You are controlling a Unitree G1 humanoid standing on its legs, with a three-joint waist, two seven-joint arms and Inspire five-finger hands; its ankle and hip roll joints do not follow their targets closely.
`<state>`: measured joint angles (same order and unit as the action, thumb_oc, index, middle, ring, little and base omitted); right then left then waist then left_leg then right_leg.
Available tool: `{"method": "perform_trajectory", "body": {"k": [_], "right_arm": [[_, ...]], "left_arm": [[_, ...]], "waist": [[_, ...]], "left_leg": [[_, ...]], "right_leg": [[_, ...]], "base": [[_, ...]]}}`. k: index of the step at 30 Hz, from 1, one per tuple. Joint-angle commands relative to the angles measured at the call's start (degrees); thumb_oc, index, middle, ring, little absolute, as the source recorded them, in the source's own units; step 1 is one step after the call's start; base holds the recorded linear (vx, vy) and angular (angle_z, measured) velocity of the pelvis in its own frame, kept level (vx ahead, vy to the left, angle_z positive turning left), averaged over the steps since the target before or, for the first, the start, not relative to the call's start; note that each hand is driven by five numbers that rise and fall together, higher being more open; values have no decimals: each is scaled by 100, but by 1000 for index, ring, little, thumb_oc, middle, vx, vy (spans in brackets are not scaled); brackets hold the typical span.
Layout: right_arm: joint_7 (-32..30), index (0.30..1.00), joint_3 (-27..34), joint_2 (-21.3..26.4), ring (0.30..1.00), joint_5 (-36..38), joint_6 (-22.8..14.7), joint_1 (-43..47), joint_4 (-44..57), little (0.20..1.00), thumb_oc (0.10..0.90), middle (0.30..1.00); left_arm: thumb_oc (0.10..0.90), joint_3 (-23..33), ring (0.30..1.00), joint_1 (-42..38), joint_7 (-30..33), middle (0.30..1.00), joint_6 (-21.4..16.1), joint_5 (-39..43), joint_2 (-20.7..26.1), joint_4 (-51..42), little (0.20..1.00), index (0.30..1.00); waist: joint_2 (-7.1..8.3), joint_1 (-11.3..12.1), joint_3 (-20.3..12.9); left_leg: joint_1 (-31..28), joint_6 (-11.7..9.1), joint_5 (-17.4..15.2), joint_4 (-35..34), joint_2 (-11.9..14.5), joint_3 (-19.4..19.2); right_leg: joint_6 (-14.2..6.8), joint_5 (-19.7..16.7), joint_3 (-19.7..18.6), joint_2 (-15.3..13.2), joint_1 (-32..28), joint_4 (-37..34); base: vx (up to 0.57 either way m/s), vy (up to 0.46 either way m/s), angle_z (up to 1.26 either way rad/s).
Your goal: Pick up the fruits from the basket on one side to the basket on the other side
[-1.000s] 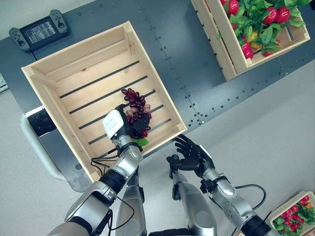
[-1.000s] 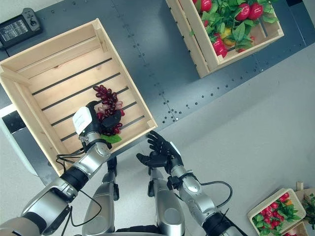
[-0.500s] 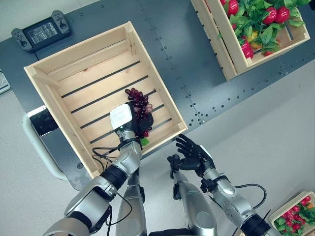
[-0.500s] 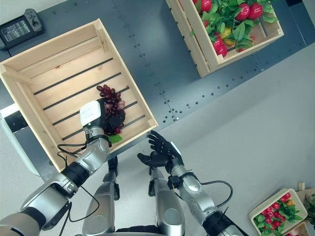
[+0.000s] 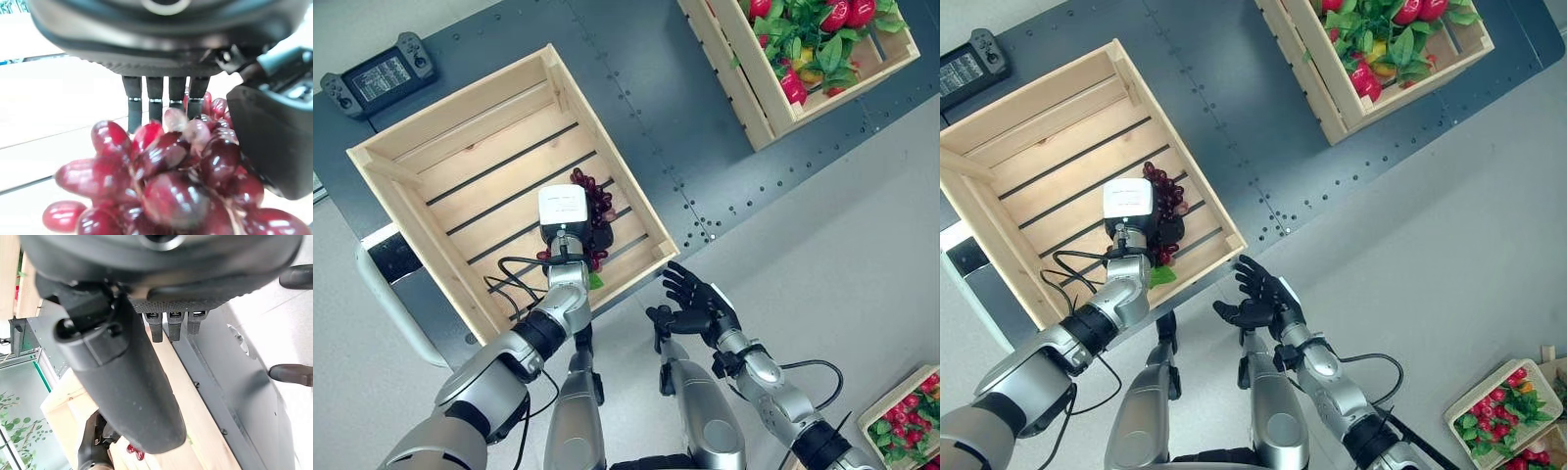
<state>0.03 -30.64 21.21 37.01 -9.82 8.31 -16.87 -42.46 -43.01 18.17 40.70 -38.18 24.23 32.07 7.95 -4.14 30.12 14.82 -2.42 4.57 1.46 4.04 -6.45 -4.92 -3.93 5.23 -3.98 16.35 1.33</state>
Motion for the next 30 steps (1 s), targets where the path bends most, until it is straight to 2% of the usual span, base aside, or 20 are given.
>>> {"method": "perform_trajectory", "body": {"k": [1,5,11,13,14,15,16,17,18,19,22,30], "right_arm": [[189,900,-42,194,900,203,-358,34,592,900,800,900],[204,900,-43,171,900,200,-379,46,586,900,800,900],[146,900,-56,128,900,168,-366,58,587,900,800,900],[169,900,-15,139,900,154,-385,-2,610,900,800,900],[167,900,-12,139,900,151,-386,-7,613,900,800,900],[156,900,16,138,900,152,-391,-32,644,900,800,900],[155,900,18,140,900,151,-389,-36,649,900,800,900],[124,900,59,159,900,123,-377,-106,719,900,800,900],[124,900,72,167,900,123,-378,-126,735,900,800,900],[130,900,122,198,900,105,-365,-185,799,900,800,900],[116,900,218,247,900,67,-342,-302,928,900,800,900],[133,900,483,462,900,75,-252,-558,1273,900,800,900]], "left_arm": [[400,-192,300,707,-471,300,105,199,-381,985,300,300],[400,-149,300,712,-310,300,22,333,-417,1090,300,300],[400,138,300,803,740,300,-542,1294,-451,1196,300,300],[400,397,300,901,1468,300,-1089,1789,-417,1164,300,300],[400,422,300,909,1541,300,-1149,1836,-415,1164,300,300],[400,622,300,966,2007,300,-1509,2123,-407,1118,300,300],[400,645,300,976,2060,300,-1561,2140,-405,1112,300,300],[400,847,300,1077,2345,300,-2002,2221,-327,960,300,300],[400,898,300,1105,2400,300,-2080,2239,-309,911,300,300],[400,1055,300,1203,2702,300,-2496,2326,-240,737,300,300],[400,1302,300,1402,3065,300,-2978,2351,-104,296,300,300],[400,1585,300,1872,3269,300,-3470,2124,337,-784,300,300]], "waist": [[-148,-200,-33],[-127,-186,-33],[-108,-141,-33],[-114,-107,-33],[-114,-104,-33],[-116,-80,-33],[-117,-80,-33],[-141,-47,-33],[-148,-38,-33],[-180,-8,-33],[-236,35,-33],[-326,123,-33]], "left_leg": [[255,-49,-333,425,-45,139],[237,-43,-338,403,-46,144],[171,-31,-338,389,-48,151],[113,-30,-331,355,-54,174],[106,-30,-330,351,-55,175],[80,-27,-322,329,-61,184],[76,-27,-320,326,-62,186],[39,-29,-309,301,-69,208],[34,-30,-307,299,-71,214],[29,-31,-296,292,-87,244],[38,-36,-286,279,-108,277],[113,-27,-287,243,-160,333]], "right_leg": [[-111,38,143,132,206,356],[-118,43,165,133,200,360],[-108,55,171,138,131,359],[-101,62,174,142,66,335],[-100,63,175,142,58,332],[-93,67,185,137,29,318],[-93,68,186,137,25,317],[-88,72,201,126,-3,311],[-86,72,208,122,-9,309],[-79,79,231,107,-22,312],[-66,95,277,78,-9,329],[-48,128,345,18,103,383]], "base": [[0,0,0],[0,0,0],[0,0,0],[0,0,0],[0,0,0],[0,0,0],[0,0,0],[0,0,0],[0,0,0],[1,31,2],[-6,35,4],[-13,25,5]]}}
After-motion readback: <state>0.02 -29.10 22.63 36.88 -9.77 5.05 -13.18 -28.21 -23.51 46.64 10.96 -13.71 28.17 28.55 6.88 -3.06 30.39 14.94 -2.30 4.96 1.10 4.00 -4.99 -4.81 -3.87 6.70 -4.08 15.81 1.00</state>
